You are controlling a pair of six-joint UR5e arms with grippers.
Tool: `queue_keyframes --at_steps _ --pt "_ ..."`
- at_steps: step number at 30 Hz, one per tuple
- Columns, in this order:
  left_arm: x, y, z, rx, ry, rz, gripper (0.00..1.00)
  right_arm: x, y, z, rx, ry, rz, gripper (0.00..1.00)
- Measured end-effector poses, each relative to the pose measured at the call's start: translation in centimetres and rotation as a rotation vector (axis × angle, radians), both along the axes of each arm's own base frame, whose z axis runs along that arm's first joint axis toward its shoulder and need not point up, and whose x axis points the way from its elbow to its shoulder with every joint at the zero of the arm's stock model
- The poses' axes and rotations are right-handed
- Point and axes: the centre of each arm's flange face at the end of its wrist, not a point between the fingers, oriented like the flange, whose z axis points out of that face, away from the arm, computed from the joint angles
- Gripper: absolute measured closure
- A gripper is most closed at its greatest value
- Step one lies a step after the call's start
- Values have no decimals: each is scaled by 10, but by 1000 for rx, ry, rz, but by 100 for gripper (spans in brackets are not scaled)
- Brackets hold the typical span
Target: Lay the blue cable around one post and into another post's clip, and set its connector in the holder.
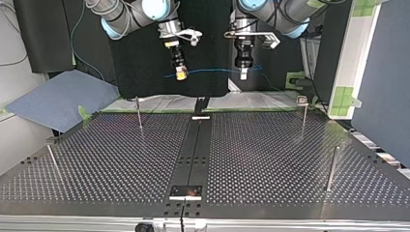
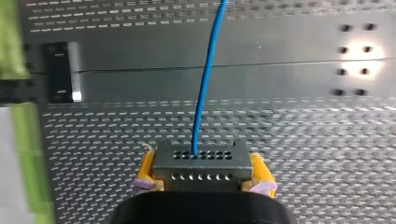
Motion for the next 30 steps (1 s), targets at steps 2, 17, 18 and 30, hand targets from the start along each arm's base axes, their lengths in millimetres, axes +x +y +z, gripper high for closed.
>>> queue_keyframes --at_steps 2,17,18,30 --pt "2 3 6 -16 -2 8 100 2 -6 13 -10 -13 -2 100" --pt "19 38 47 -94 -6 54 100 20 -34 119 -102 -94 68 100" --pt "20 40 50 -98 -7 56 100 21 -35 128 -111 -98 73 100" --pt "31 71 84 -191 -15 54 100 30 -31 229 -197 -162 129 100"
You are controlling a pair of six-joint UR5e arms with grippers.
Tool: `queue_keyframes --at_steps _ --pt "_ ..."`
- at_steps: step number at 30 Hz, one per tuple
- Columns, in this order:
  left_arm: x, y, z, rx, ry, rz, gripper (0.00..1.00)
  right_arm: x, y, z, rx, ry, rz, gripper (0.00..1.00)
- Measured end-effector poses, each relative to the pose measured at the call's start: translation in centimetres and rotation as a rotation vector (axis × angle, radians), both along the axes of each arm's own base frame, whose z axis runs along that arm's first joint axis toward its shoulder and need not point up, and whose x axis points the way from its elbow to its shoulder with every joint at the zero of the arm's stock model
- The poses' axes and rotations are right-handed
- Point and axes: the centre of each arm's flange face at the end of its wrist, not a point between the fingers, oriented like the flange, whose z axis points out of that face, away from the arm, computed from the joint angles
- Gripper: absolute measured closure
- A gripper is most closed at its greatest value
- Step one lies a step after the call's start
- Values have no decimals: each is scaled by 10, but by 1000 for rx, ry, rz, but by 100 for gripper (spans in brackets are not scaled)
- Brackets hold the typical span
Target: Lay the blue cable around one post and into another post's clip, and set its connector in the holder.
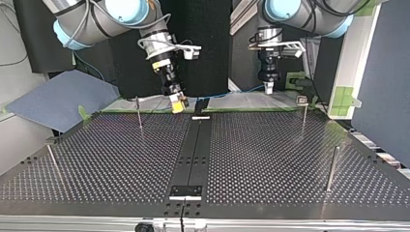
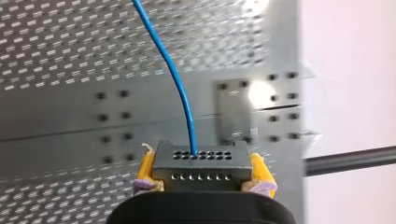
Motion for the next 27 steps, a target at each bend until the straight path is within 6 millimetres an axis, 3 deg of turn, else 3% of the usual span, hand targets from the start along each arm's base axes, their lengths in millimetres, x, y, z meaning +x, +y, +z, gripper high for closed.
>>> queue_keyframes --at_steps 6,16,27 --pt "8 16 23 -47 -21 17 100 4 5 40 -41 -17 21 100" --pt "29 55 86 -88 -105 149 100 24 2 39 -63 56 46 100" --pt "32 74 155 -112 -197 198 100 37 6 50 -86 52 62 100"
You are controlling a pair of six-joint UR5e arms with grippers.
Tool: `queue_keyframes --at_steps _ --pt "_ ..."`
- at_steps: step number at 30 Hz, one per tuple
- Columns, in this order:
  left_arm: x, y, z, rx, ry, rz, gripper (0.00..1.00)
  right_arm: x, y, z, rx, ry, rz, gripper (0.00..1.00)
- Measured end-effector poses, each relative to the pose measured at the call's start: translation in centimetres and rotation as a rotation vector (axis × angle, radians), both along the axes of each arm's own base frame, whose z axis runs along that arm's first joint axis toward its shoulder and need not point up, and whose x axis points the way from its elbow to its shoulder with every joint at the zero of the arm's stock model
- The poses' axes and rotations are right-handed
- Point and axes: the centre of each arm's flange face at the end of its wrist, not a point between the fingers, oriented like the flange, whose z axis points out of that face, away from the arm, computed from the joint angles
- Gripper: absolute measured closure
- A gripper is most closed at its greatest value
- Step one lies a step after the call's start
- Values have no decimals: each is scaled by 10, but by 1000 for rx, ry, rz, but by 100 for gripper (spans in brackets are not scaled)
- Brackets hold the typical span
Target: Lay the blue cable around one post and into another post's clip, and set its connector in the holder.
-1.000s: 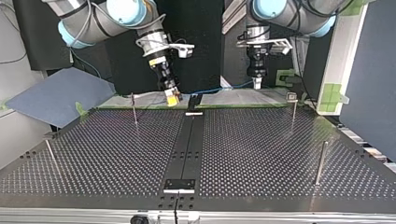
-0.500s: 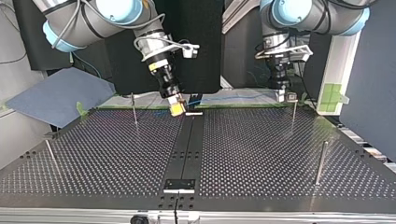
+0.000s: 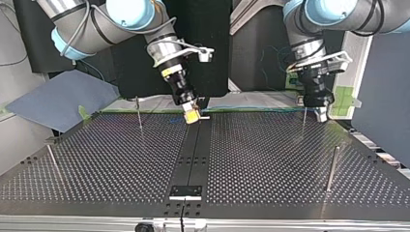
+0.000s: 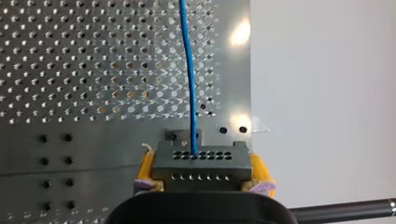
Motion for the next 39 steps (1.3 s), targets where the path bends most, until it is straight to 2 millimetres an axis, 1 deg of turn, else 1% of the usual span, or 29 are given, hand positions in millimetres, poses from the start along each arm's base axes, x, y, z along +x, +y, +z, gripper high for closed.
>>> queue_keyframes --at_steps 9,13,17,20,24,27,31,35,39 --pt "-5 21 50 -27 -71 2 100 18 5 24 -25 -24 27 100" --pt "-3 31 71 -38 -112 -4 100 29 8 26 -30 -30 42 100" --pt "3 41 85 -48 -155 -11 100 40 10 30 -32 -33 55 100" --pt "9 49 90 -43 -168 -12 100 47 12 33 -31 -33 62 100" --pt "18 59 90 -32 -164 -11 100 57 12 40 -36 -42 67 100" --pt "28 67 90 -15 -155 -7 100 63 12 43 -37 -44 70 100" --pt "45 80 92 5 -147 -3 100 74 12 39 -23 -31 72 100" --pt "61 94 95 15 -144 -2 100 84 10 39 -20 -29 75 100" --pt "75 106 99 16 -148 -7 100 94 6 33 -7 -15 75 100"
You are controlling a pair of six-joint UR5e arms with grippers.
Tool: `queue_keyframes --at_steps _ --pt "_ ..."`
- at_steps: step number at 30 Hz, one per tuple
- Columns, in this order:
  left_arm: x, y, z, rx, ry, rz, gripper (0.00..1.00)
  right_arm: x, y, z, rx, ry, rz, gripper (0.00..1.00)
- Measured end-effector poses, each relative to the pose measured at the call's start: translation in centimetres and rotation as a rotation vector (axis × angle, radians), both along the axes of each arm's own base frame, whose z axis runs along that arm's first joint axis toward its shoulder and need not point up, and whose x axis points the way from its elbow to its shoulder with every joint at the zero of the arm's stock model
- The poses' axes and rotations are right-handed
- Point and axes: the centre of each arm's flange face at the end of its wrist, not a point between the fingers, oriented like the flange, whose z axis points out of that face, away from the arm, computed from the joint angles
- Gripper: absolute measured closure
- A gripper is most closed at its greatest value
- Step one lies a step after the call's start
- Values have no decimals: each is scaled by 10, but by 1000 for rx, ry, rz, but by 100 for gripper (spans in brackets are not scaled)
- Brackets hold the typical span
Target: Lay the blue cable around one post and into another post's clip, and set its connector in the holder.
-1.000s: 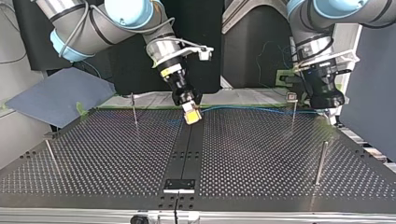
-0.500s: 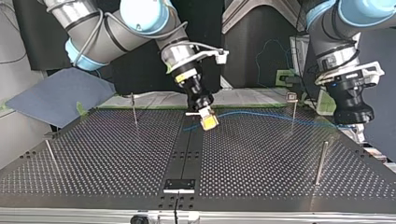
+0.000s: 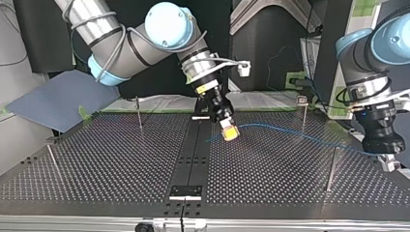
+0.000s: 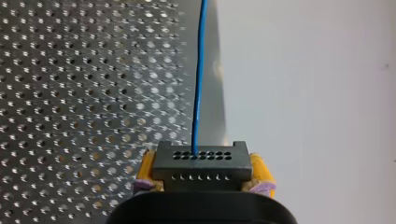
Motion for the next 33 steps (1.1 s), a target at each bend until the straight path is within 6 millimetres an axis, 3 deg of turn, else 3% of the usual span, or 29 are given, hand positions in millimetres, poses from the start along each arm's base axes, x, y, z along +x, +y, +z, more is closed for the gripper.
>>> queue_keyframes --at_steps 7,14,33 --pt "16 10 11 -3 -19 -10 100 15 -9 -15 24 29 0 100" --pt "38 21 2 -11 3 1 100 29 -24 -31 47 54 -4 100" --pt "85 56 -31 -31 58 22 100 51 -56 -25 35 39 -18 100"
